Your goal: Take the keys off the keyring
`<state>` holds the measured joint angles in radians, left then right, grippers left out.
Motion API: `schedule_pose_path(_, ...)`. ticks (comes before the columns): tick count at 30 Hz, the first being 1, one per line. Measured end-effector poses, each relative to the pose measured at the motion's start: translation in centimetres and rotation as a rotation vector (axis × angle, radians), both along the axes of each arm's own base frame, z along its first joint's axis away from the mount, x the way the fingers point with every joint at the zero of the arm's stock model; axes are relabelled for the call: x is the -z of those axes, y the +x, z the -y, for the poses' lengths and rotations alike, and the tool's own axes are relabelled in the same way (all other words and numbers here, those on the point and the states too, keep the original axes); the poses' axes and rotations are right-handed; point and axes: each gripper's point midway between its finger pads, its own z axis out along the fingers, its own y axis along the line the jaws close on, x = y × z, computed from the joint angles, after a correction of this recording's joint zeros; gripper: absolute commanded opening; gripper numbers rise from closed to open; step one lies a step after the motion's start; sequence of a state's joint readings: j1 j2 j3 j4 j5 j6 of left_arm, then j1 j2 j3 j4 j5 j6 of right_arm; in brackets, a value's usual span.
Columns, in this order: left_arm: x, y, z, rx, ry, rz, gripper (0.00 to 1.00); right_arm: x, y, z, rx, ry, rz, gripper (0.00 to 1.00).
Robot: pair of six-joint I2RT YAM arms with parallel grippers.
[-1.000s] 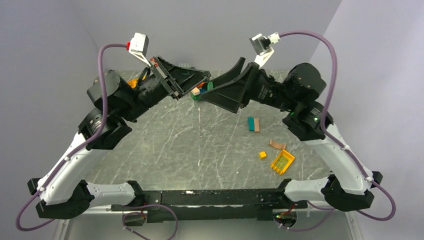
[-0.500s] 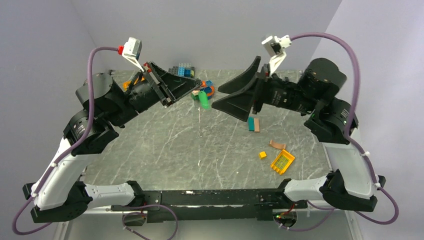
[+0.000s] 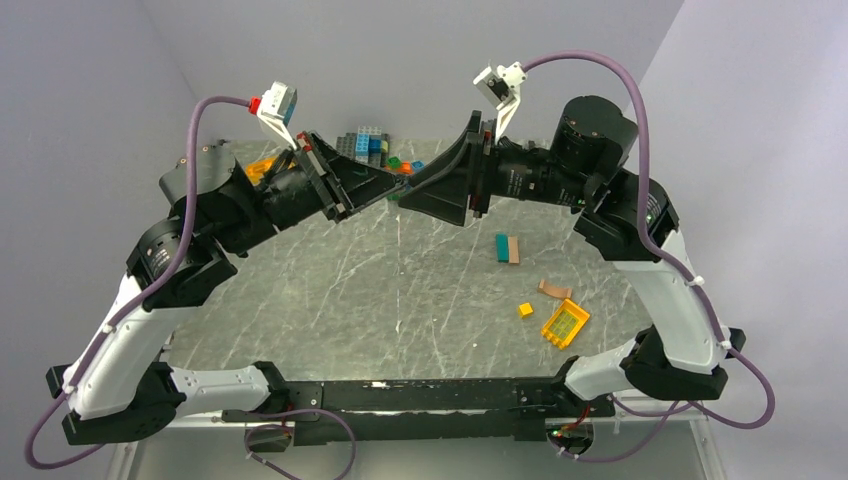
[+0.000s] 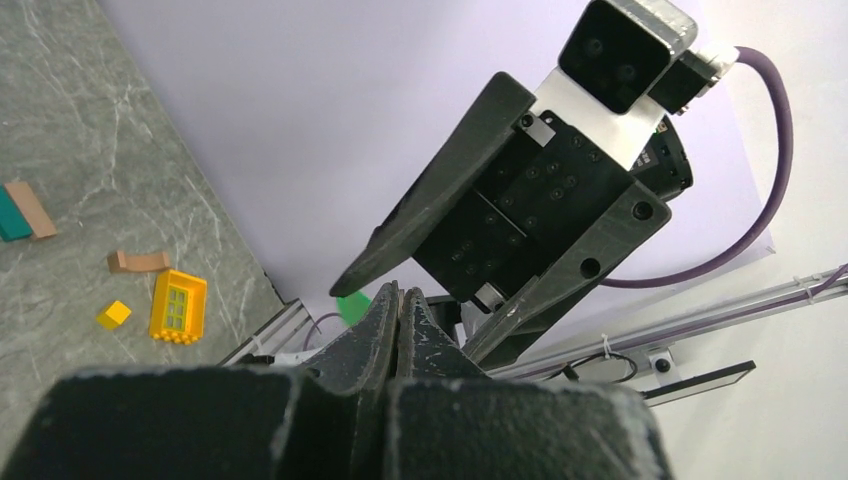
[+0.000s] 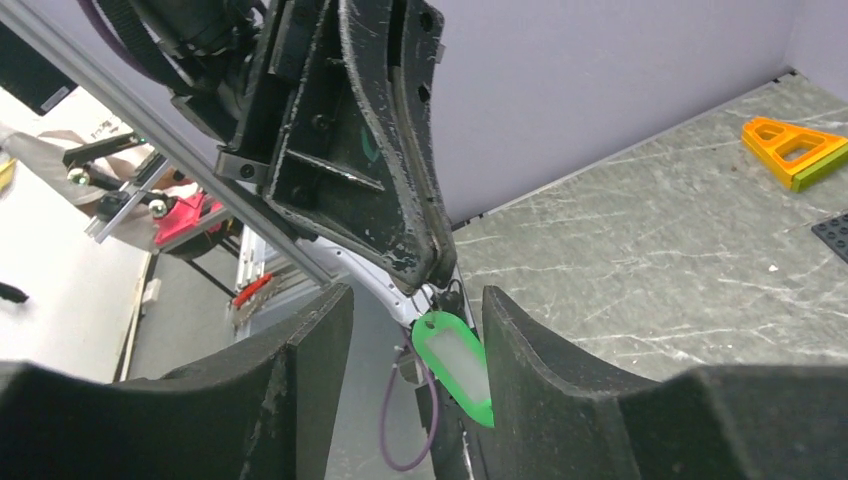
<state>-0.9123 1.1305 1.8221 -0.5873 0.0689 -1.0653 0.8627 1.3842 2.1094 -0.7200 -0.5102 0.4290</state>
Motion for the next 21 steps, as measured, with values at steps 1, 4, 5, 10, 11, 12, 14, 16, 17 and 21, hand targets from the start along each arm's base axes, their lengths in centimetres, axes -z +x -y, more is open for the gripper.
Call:
schedule_pose_path(1,0.07,-0.10,0.04,0.006,0.002,-0.003,0.00,-0.13,-0.08,0.03,-0.003,0.003,0.003,0.48)
schedule_pose_path(4,0.19,-0.23,0.08,0.013,0.005,-0.006,0.00,-0.26,-0.33,0.08,-0.015,0.005,0.009,0.42)
schedule_pose_path(5,0.21,-0.24,0.07,0.013,0.006,-0.007,0.00,-0.26,-0.35,0.08,-0.016,0.005,0.010,0.40)
schedule_pose_path(10,0.21,-0.26,0.06,0.014,0.006,-0.007,0.00,-0.24,-0.45,0.07,-0.022,0.004,0.012,0.34)
schedule_pose_path(11,0.21,-0.27,0.06,0.014,0.006,-0.006,0.00,-0.23,-0.47,0.06,-0.024,0.004,0.011,0.31)
schedule_pose_path(12,0.22,-0.26,0.07,0.015,0.007,-0.007,0.00,-0.23,-0.47,0.06,-0.024,0.004,0.012,0.28)
schedule_pose_path(14,0.18,-0.32,0.10,0.018,0.006,-0.005,0.00,-0.23,-0.46,0.06,-0.023,0.004,0.012,0.23)
schedule_pose_path(16,0.15,-0.39,0.11,0.022,0.005,-0.004,0.00,-0.21,-0.38,0.10,-0.021,0.003,0.011,0.19)
schedule_pose_path(17,0.13,-0.39,0.11,0.022,0.004,-0.004,0.00,-0.19,-0.34,0.12,-0.019,0.003,0.011,0.17)
schedule_pose_path(21,0.11,-0.36,0.11,0.021,0.003,-0.003,0.00,-0.24,-0.44,0.22,-0.020,0.004,0.012,0.04)
